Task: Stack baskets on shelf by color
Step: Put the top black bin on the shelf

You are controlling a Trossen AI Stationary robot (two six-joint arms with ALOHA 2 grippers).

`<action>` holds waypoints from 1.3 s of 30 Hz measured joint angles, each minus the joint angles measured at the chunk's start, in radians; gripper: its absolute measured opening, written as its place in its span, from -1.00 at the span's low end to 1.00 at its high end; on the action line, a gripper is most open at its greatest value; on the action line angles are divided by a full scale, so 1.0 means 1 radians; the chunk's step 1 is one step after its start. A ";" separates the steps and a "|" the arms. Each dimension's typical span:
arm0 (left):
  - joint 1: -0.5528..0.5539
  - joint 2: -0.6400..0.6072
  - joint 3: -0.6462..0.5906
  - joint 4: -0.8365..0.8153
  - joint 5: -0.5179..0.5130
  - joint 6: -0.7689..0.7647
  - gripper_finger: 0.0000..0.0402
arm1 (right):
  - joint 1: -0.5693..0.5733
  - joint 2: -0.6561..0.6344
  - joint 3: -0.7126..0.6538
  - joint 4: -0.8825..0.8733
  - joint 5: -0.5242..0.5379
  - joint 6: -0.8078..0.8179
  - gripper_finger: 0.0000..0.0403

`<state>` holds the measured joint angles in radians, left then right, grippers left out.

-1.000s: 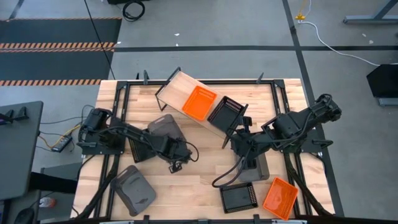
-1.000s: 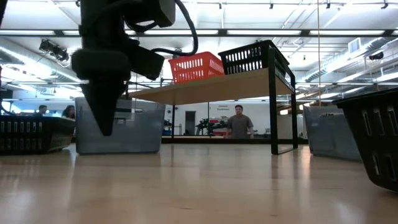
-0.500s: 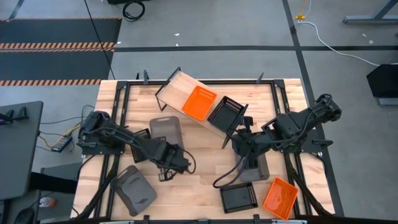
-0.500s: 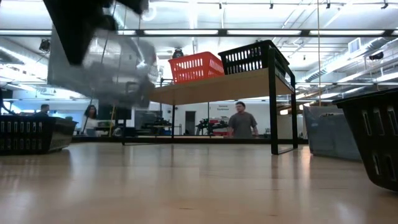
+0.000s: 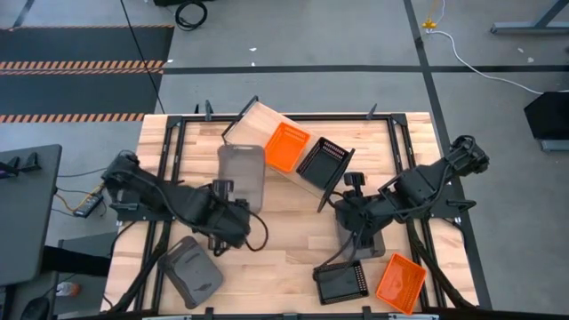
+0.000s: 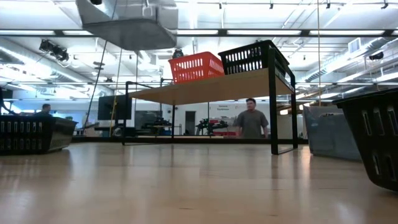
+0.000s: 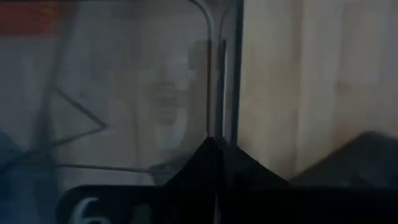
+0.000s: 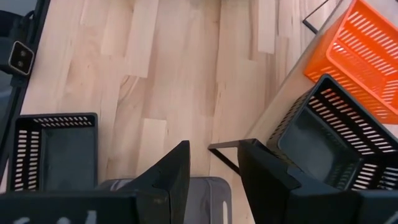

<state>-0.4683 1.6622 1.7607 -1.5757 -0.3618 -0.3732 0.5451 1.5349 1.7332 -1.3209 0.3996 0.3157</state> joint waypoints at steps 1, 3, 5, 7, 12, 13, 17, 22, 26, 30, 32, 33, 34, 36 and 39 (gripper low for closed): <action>0.002 -0.016 -0.001 0.004 -0.014 0.022 -0.97 | 0.003 0.000 0.000 0.000 0.000 0.002 -0.30; 0.013 -0.047 -0.001 0.002 -0.053 0.080 -0.97 | 0.007 0.000 0.000 -0.001 0.000 0.003 -0.30; 0.028 -0.077 -0.001 0.005 -0.068 0.151 -0.97 | 0.010 0.000 0.000 -0.001 0.000 0.003 -0.30; 0.053 -0.106 -0.001 0.004 -0.069 0.230 -0.97 | 0.015 0.000 0.000 0.000 0.000 0.004 -0.30; 0.138 -0.168 -0.001 0.003 -0.136 0.389 -0.97 | 0.021 0.000 0.000 0.000 0.000 0.004 -0.30; 0.165 -0.178 -0.001 0.003 -0.159 0.420 -0.97 | 0.022 0.000 0.000 0.000 0.000 0.004 -0.30; 0.272 -0.196 -0.001 0.003 -0.172 0.594 -0.97 | 0.022 0.000 0.000 0.001 0.000 0.004 -0.30; 0.417 -0.198 -0.001 0.005 -0.161 0.795 -0.97 | 0.023 0.000 0.000 0.001 0.000 0.004 -0.30; 0.554 -0.197 -0.001 0.004 -0.087 0.936 -0.97 | 0.023 0.000 0.000 0.001 0.000 0.004 -0.30; 0.683 -0.196 -0.001 0.004 -0.050 1.005 -0.97 | 0.023 0.000 0.000 0.002 0.000 0.002 -0.30; 0.735 -0.196 -0.001 0.004 -0.023 1.040 -0.97 | 0.023 0.000 0.000 0.001 0.000 -0.002 -0.30; 0.757 -0.196 -0.001 0.004 -0.002 1.058 -0.97 | 0.023 0.000 0.000 0.002 0.000 -0.004 -0.30; 0.775 -0.196 -0.001 0.006 0.016 1.080 -0.97 | 0.022 0.000 0.000 0.002 0.000 -0.008 -0.30; 0.799 -0.191 -0.001 0.012 0.041 1.125 -0.97 | 0.022 0.000 0.000 0.002 0.000 -0.023 -0.30; 0.819 -0.176 -0.001 0.034 0.046 1.194 -0.97 | 0.022 0.000 0.000 0.004 0.000 -0.027 -0.30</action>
<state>0.3509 1.4865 1.7596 -1.5415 -0.3161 0.8207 0.5674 1.5350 1.7332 -1.3168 0.3996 0.2882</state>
